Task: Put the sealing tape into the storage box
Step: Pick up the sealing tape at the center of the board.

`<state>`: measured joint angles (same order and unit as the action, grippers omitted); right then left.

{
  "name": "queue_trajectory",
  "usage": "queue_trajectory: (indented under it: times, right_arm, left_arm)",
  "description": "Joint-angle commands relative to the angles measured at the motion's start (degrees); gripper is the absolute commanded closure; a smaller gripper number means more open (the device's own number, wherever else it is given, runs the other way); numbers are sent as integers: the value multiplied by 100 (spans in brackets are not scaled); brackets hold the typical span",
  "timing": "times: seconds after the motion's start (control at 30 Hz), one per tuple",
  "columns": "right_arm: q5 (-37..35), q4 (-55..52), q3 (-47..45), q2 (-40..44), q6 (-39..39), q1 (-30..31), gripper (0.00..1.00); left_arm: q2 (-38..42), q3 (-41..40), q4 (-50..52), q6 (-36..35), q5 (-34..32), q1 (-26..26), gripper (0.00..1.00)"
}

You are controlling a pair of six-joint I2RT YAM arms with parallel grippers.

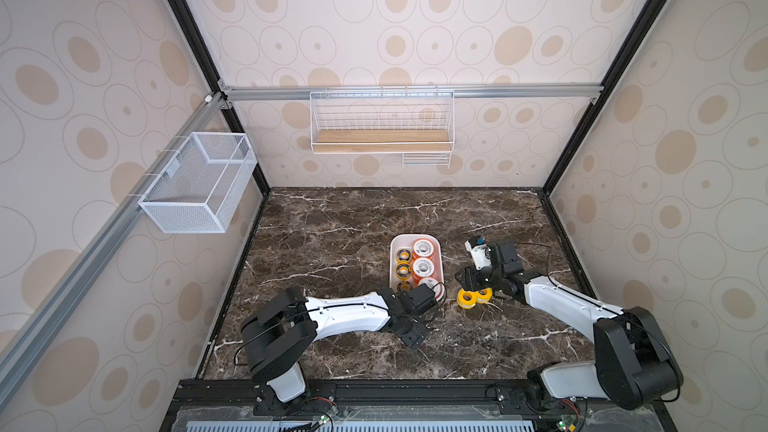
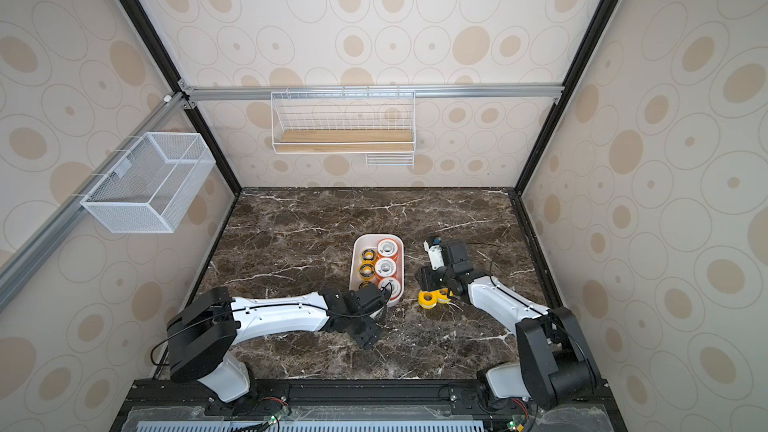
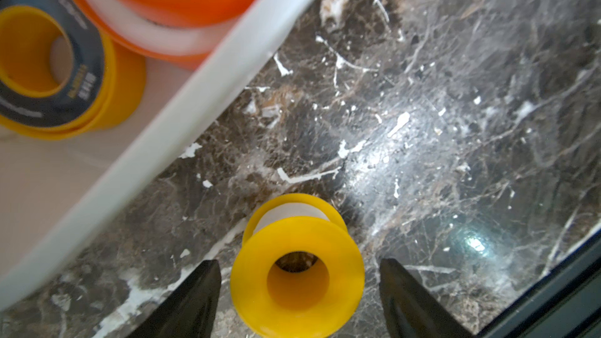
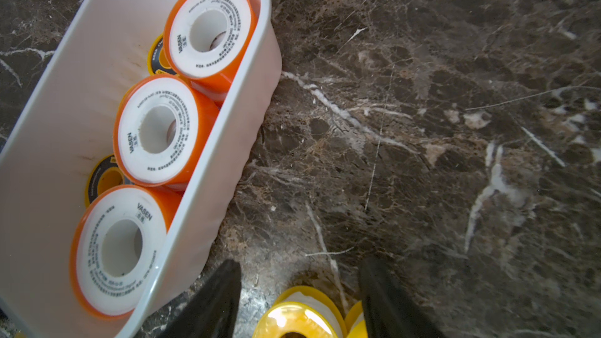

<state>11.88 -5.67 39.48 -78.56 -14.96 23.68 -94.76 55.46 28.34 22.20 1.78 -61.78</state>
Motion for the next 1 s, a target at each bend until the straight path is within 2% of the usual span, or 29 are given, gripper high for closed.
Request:
queue_trajectory:
  times: [0.0, 0.17, 0.3, 0.77, 0.97]
  right_arm:
    - [-1, -116, 134, -48, 45, -46, 36]
    - [-1, -119, 138, -58, 52, -48, 36]
    - [16, -127, 141, -80, 52, -44, 36]
    - [387, -63, 195, -185, 55, -56, 36]
    - [980, 13, 288, -336, 36, -64, 36]
  left_arm:
    - [-170, 202, -30, -44, -73, -68, 23]
    - [-266, 250, 4, 21, -149, -63, 26]
    - [-246, 238, 82, 30, -295, -66, 33]
    - [442, 149, 432, 194, -622, -64, 35]
    - [898, 191, 674, 341, -727, 11, 35]
